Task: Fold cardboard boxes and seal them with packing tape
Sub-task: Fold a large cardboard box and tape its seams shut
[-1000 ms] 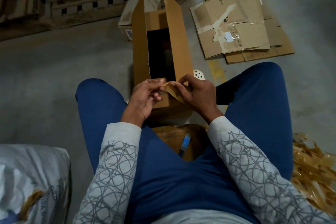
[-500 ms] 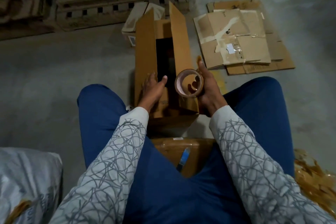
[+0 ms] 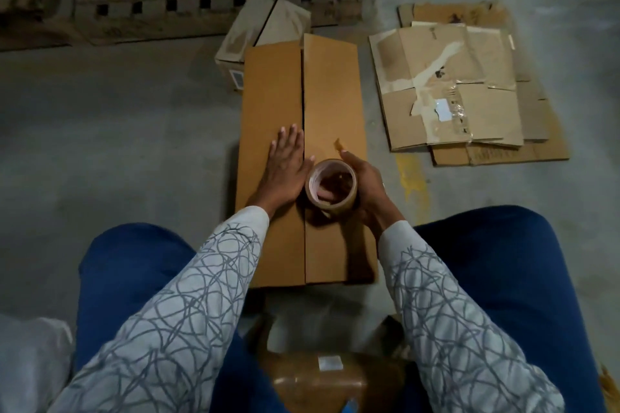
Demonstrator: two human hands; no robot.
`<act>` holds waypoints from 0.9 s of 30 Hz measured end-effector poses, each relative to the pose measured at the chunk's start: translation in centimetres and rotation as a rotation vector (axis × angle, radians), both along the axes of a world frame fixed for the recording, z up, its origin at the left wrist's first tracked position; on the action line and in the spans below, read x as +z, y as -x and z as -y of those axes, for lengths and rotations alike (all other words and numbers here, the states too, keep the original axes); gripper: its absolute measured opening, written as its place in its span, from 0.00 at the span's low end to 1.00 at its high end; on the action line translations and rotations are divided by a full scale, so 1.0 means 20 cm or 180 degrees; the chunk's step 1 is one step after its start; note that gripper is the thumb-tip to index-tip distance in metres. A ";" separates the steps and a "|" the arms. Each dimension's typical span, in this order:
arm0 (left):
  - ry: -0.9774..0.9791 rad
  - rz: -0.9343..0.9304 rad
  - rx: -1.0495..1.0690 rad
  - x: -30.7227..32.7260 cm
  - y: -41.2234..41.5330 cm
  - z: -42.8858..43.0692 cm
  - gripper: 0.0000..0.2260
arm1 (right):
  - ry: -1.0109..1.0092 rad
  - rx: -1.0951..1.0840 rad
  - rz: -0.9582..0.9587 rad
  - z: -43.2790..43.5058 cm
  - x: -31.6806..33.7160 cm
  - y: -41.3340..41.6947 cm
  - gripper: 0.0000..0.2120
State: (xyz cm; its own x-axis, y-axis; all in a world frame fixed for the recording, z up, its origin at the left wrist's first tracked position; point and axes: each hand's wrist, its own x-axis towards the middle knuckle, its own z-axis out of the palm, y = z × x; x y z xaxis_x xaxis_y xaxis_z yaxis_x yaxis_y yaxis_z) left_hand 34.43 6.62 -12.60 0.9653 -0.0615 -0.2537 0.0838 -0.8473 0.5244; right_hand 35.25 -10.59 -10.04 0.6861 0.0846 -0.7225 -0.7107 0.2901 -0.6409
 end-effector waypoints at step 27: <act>0.1417 -0.0167 0.1102 -0.02 -1.33 -0.40 0.16 | 0.1427 0.0784 0.1200 -0.50 -0.07 -1.23 0.10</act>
